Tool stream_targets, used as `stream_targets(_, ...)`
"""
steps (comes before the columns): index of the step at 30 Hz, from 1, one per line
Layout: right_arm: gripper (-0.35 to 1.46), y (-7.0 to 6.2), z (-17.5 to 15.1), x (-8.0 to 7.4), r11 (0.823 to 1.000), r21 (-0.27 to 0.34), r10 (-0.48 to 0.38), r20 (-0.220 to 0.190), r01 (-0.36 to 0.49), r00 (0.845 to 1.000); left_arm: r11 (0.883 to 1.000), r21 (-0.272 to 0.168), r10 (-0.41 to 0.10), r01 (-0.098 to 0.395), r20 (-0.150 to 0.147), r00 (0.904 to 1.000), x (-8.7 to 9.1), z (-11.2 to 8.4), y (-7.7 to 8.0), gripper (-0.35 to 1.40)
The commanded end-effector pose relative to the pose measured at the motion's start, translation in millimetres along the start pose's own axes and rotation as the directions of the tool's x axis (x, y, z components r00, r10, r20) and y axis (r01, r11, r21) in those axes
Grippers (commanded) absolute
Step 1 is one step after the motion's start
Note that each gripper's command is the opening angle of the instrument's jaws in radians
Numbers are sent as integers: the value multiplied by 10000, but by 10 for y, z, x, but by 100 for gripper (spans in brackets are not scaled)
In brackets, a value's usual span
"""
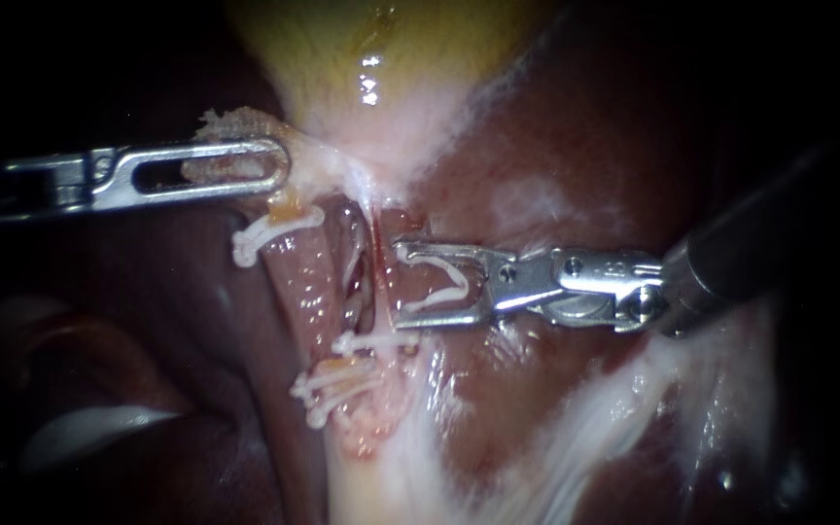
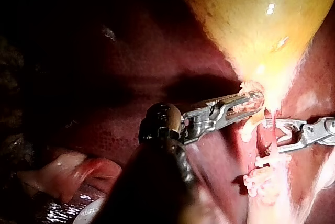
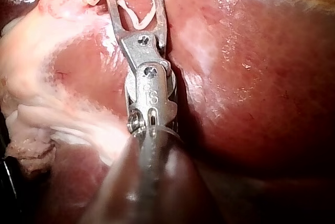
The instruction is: Clipping second clip right tube
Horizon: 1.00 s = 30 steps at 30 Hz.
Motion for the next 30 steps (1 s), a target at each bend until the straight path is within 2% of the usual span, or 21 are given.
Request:
stream_targets(1,48,0,0,0,10000,0,-4,0,4,10000,10000,21,1,-1,-16,10000,0,0,0,-35)
stream_targets(14,49,-2,0,1,10000,40,0,-5,0,10000,10000,21,2,-2,-15,10000,0,0,0,-35)
stream_targets(19,48,-6,-1,2,9990,171,412,-30,-412,9991,10000,21,3,-2,-15,10000,0,0,0,-35)
stream_targets(30,48,-13,-6,16,9961,249,843,-52,-842,9964,10000,22,4,-4,-15,10000,0,0,0,-35)
